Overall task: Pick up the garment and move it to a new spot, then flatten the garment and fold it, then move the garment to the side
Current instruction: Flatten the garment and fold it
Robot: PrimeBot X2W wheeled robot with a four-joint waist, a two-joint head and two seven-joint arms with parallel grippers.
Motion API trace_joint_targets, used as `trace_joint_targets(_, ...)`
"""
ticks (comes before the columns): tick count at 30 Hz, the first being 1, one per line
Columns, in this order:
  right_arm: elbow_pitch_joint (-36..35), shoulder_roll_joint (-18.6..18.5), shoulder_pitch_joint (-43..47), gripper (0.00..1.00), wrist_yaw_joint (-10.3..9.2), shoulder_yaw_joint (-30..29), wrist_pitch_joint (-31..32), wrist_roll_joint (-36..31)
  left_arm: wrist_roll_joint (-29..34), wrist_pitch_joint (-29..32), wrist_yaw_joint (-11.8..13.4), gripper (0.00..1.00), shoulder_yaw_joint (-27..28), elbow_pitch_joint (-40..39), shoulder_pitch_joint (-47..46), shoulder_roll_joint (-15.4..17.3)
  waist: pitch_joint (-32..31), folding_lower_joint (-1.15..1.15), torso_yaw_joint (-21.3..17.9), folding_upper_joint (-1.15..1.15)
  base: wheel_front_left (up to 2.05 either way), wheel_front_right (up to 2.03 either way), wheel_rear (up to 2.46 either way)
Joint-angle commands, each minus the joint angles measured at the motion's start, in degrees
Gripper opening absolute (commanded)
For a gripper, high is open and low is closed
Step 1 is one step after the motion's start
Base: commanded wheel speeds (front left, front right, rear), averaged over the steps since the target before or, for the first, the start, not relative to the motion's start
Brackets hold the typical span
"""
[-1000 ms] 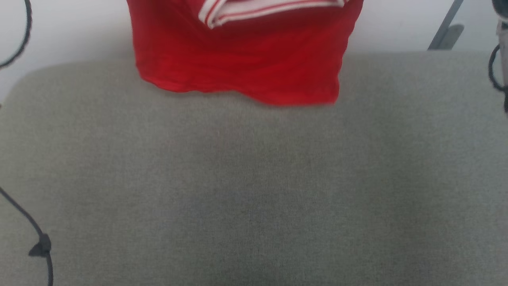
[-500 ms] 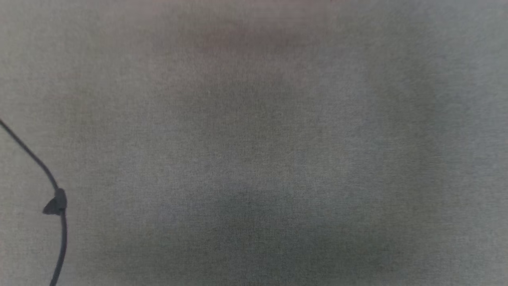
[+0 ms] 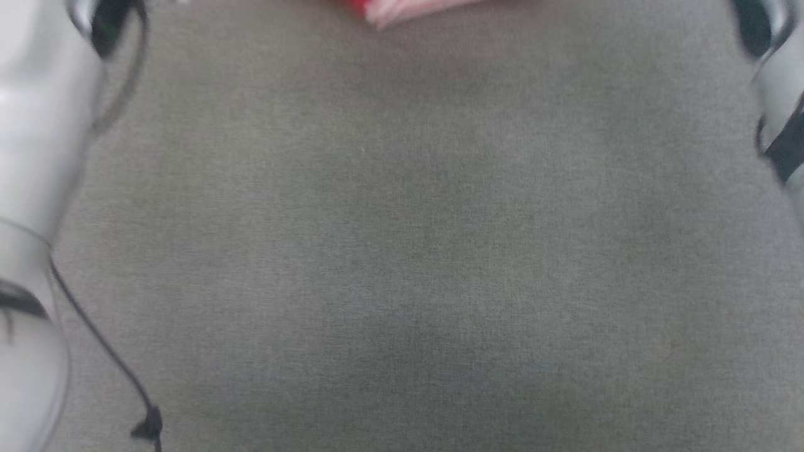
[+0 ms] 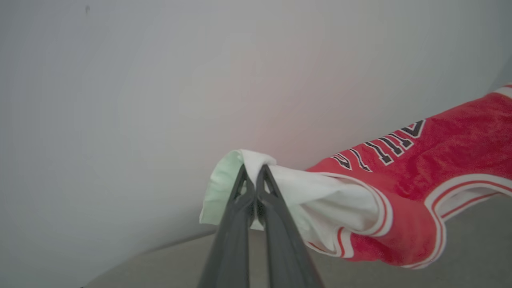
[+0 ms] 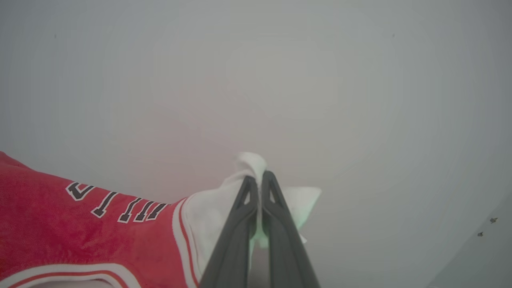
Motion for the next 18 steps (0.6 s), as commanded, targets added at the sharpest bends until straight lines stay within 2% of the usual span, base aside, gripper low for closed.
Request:
trace_joint_targets(1,-0.28,-0.41,2.05,0.00,0.01,0.87,1.16,1.78,-1.57,0.91,-0.07,0.00,-0.42,-0.66,2.41,0.38,-1.32,0.00,0.55,0.00,0.00,0.00,0.00)
trace_joint_targets(6,-4.54,-3.07,10.28,0.00,0.01,6.12,7.36,10.04,-5.60,5.24,-0.09,0.00,-3.31,-5.52,11.38,2.70,-3.81,0.00,1.21,0.00,0.00,0.00,0.00)
trace_joint_targets(12,-13.49,-9.02,20.17,0.00,0.01,12.02,16.46,18.19,-9.76,9.95,-0.10,0.00,-5.64,-10.67,20.25,6.32,-6.75,0.00,1.36,0.00,0.00,0.00,0.00)
trace_joint_targets(18,-22.75,-14.33,30.51,0.00,0.01,14.10,22.91,24.30,-13.05,14.03,-0.09,0.00,-6.54,-15.18,28.97,9.71,-9.79,0.00,0.86,0.00,0.00,0.00,0.00)
